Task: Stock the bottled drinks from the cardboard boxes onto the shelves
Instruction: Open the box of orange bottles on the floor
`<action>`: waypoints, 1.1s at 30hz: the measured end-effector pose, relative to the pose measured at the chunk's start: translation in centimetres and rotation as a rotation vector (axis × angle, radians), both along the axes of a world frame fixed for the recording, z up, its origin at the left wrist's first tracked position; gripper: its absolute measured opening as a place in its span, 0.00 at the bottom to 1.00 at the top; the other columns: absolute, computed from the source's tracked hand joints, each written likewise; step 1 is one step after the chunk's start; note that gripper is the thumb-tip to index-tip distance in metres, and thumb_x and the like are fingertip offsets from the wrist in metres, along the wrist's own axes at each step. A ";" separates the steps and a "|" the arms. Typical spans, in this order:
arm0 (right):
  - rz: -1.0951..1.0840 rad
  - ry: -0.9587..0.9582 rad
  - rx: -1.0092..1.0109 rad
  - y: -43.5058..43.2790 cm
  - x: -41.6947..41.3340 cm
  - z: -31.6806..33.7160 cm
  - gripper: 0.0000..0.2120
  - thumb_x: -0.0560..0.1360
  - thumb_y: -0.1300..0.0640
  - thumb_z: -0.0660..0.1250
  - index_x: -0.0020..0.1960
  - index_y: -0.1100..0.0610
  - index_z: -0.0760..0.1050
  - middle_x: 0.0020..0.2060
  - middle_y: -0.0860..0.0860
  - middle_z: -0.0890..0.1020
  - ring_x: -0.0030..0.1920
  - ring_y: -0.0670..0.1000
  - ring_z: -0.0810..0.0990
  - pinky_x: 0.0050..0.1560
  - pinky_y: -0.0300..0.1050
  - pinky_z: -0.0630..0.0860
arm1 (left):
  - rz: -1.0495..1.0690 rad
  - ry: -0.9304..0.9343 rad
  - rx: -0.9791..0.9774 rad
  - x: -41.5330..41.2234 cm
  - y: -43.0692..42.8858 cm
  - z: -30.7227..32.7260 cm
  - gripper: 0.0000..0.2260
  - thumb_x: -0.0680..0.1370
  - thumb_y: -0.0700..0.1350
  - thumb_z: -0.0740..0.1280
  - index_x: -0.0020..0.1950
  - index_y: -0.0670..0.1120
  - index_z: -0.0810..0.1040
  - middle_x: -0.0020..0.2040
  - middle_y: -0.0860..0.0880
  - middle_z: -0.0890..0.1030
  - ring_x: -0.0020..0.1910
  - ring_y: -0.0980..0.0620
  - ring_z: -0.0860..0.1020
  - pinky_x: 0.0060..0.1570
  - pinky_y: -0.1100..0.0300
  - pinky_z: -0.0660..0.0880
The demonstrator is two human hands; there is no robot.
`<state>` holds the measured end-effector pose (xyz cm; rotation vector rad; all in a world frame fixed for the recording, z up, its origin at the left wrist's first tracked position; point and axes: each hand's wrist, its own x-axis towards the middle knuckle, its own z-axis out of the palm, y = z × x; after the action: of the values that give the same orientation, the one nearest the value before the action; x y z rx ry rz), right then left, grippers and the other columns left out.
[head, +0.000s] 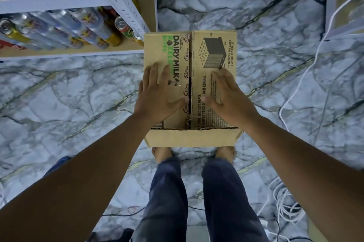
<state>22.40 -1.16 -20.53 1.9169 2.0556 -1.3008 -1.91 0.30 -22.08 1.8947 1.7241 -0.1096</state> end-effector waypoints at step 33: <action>-0.270 0.055 0.314 -0.7 -1.2 -5.8 0.35 0.85 0.41 0.55 0.83 0.55 0.46 0.83 0.54 0.47 0.82 0.52 0.40 0.80 0.54 0.41 | 0.055 0.009 0.193 1.3 0.9 -4.4 0.52 0.71 0.75 0.59 0.84 0.48 0.43 0.84 0.45 0.45 0.83 0.42 0.40 0.78 0.37 0.39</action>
<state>21.18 -1.86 -26.35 2.3881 2.1994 -1.1384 -0.65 1.23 -26.43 1.9820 1.8484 0.0722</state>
